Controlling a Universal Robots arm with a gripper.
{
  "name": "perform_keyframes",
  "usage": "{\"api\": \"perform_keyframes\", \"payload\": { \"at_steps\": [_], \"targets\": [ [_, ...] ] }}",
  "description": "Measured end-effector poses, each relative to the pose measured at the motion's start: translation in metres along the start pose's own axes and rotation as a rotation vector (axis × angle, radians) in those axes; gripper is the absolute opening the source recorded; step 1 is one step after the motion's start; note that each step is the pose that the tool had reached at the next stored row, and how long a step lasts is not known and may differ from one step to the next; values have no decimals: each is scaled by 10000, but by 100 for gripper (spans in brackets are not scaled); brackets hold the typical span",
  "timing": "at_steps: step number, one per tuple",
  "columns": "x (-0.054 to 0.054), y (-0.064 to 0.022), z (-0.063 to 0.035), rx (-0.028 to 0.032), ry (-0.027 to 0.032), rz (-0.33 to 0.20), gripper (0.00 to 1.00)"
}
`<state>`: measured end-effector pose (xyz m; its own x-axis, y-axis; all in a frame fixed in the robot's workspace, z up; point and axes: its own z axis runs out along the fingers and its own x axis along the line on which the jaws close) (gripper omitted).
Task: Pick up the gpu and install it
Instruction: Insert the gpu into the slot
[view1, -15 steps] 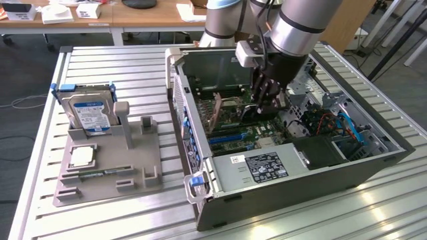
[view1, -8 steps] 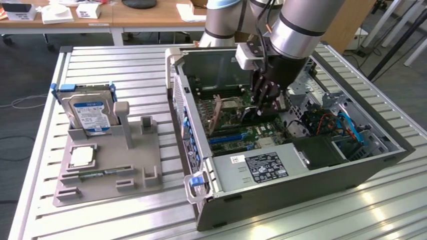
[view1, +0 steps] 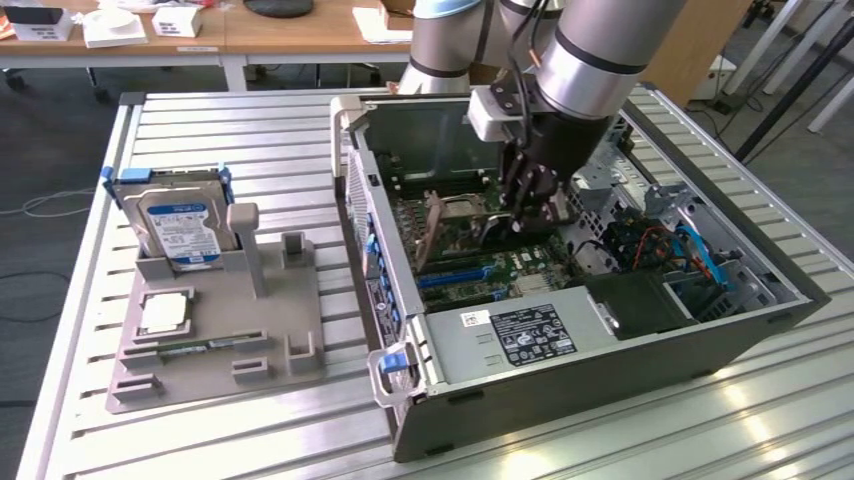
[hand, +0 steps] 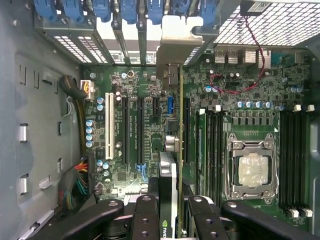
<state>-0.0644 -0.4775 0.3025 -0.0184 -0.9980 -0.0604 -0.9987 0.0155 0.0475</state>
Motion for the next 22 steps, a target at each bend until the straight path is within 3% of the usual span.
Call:
{"api": "perform_keyframes", "payload": {
  "at_steps": [11, 13, 18, 22],
  "targets": [
    [3, 5, 57, 15, -5, 2, 27],
    [6, 17, 69, 55, -8, -2, 27],
    [9, 80, 105, 227, -22, -35, 27],
    [12, 115, 128, 249, -26, -82, 27]
  ]
}}
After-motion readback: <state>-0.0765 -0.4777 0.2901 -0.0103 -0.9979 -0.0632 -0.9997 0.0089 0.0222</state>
